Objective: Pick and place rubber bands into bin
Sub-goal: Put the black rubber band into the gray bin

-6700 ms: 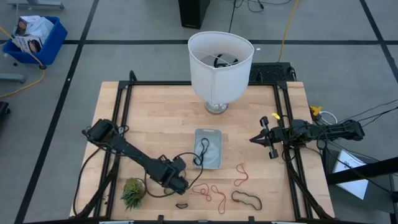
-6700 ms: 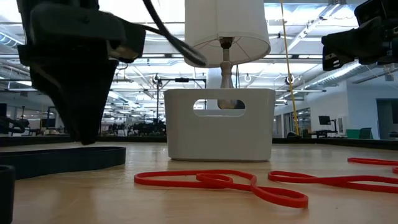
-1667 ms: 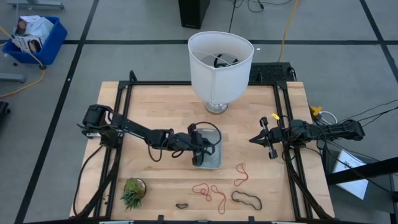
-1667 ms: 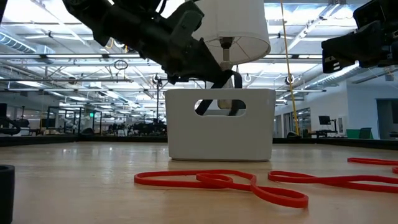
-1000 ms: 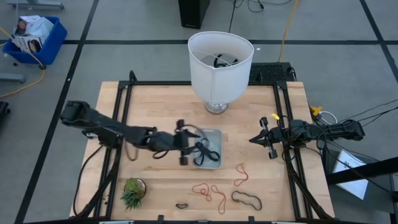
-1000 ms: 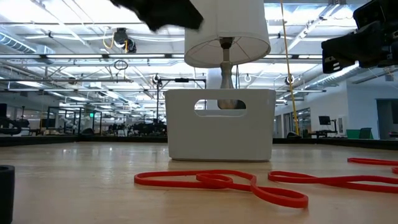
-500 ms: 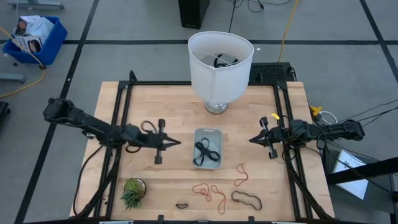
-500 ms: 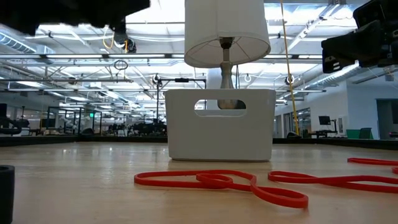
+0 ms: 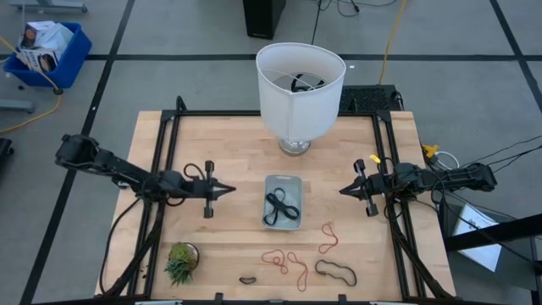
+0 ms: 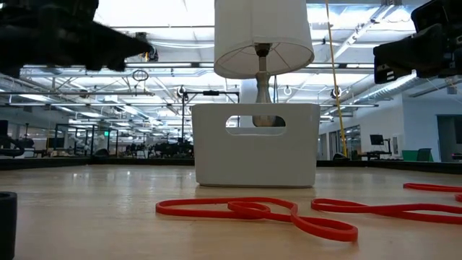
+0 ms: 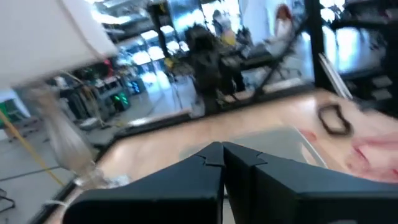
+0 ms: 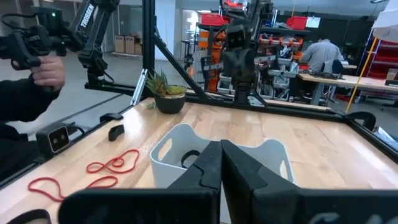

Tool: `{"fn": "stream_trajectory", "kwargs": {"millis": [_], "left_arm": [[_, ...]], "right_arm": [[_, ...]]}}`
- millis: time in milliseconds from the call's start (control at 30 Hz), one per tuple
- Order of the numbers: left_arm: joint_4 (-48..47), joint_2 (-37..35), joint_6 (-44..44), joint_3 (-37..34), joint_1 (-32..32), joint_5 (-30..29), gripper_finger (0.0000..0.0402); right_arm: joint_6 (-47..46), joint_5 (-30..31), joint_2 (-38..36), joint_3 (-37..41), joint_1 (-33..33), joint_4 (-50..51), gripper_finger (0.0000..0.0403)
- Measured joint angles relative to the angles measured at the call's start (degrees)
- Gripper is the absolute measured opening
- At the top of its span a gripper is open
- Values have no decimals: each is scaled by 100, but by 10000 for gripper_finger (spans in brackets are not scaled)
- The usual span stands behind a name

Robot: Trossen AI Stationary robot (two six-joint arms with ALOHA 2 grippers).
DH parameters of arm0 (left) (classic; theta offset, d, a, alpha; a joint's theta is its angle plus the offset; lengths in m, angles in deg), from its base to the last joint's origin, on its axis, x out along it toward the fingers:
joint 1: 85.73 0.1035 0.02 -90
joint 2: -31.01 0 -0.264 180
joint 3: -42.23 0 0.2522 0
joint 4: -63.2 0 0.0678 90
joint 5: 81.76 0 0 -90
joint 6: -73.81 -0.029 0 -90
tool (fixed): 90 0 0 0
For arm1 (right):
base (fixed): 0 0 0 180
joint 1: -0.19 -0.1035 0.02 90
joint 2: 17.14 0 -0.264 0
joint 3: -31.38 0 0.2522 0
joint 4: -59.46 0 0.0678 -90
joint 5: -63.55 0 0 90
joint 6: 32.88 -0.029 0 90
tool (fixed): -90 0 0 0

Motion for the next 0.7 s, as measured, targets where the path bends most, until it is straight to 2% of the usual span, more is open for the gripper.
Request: {"fn": "stream_trajectory", "kwargs": {"millis": [267, 367, 433, 567, 700], "left_arm": [[9, -36, -111, -78, -166, -31, 9], [22, -36, -264, -78, -147, -222, 21], [25, -36, -349, -78, -147, -411, 26], [43, -36, -379, -78, -146, -741, 22], [53, -36, -339, -78, -146, -785, 9]], "right_arm": [[-22, -9, 69, 96, 0, -28, 0], [-35, -9, 155, 129, -4, -96, 0], [-93, -18, 261, 127, -66, -477, 0], [135, -293, 740, 68, -527, -1080, 0], [170, 42, 1496, -130, -1118, -1446, 0]]}}
